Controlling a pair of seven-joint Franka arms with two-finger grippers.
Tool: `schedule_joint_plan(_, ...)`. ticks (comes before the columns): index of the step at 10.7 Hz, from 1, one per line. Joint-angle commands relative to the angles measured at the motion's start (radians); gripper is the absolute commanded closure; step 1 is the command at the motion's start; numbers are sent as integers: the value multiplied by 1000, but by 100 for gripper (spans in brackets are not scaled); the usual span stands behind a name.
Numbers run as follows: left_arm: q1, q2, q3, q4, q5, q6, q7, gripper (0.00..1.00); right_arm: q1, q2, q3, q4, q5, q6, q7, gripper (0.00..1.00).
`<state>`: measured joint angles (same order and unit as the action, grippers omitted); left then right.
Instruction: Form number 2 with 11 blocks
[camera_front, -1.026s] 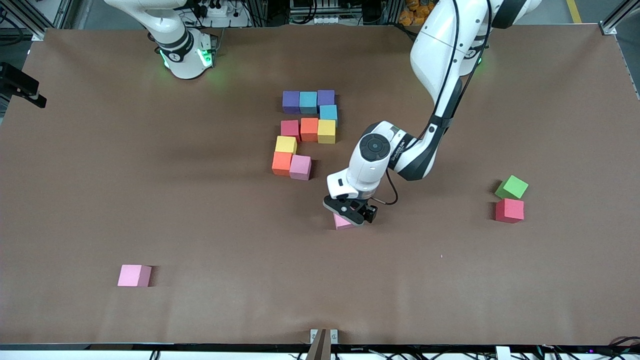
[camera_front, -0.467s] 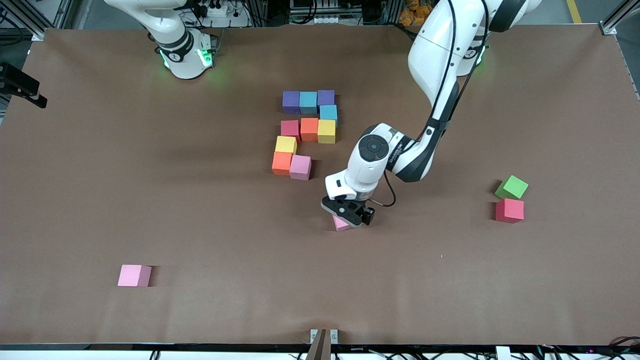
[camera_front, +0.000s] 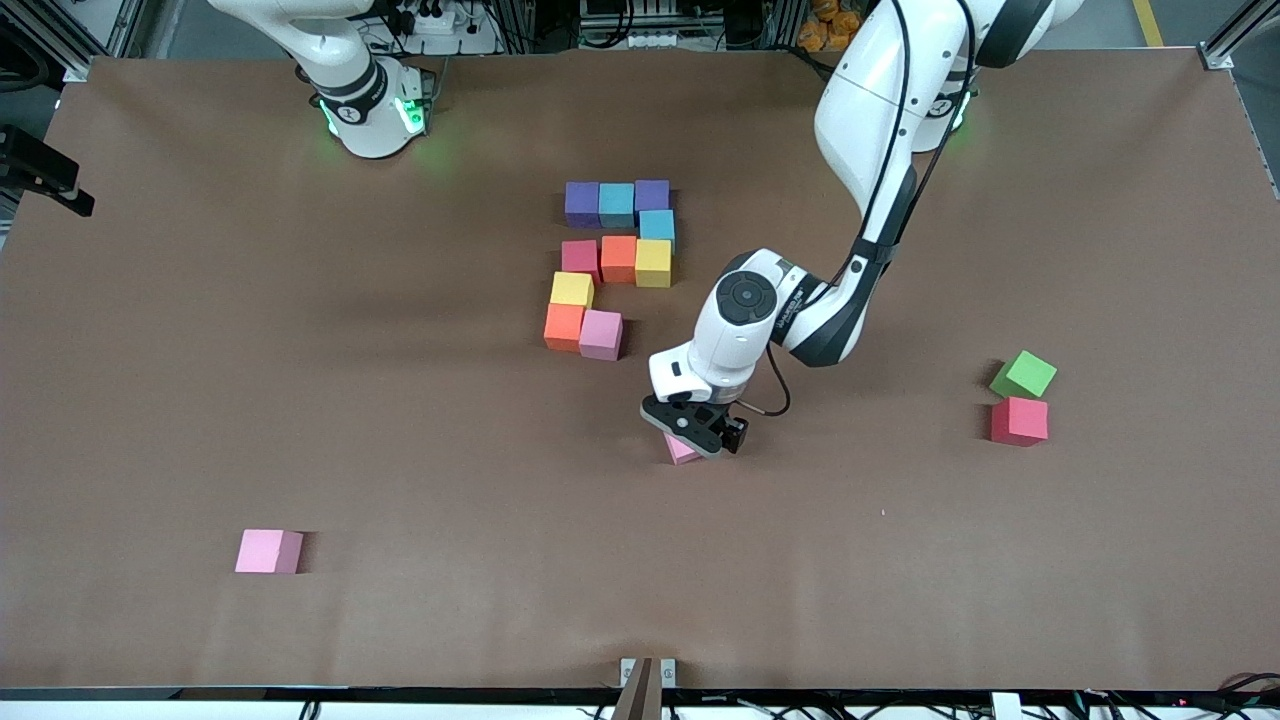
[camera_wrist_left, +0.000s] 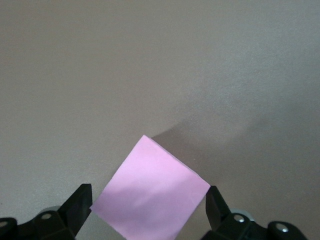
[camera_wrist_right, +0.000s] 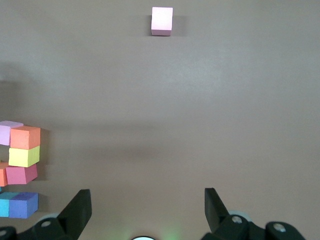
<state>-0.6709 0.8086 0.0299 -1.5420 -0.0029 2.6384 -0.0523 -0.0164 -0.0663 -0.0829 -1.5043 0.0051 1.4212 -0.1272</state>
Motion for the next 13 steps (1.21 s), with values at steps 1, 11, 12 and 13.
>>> schedule_joint_plan(1,-4,15,2,22,-20,11,15,7,-14,16,6,30,12,-10,6,0)
schedule_joint_plan(11,-2,-135,-33,-147,-23,-18,-44,94,-14,16,5,33,13,-12,6,0)
schedule_joint_plan(12,-2,-150,-34,-152,-23,-41,-44,95,-14,16,5,33,13,-12,6,0)
schedule_joint_plan(13,-2,-172,-35,-156,-23,-85,-44,96,-14,16,5,33,13,-12,6,0)
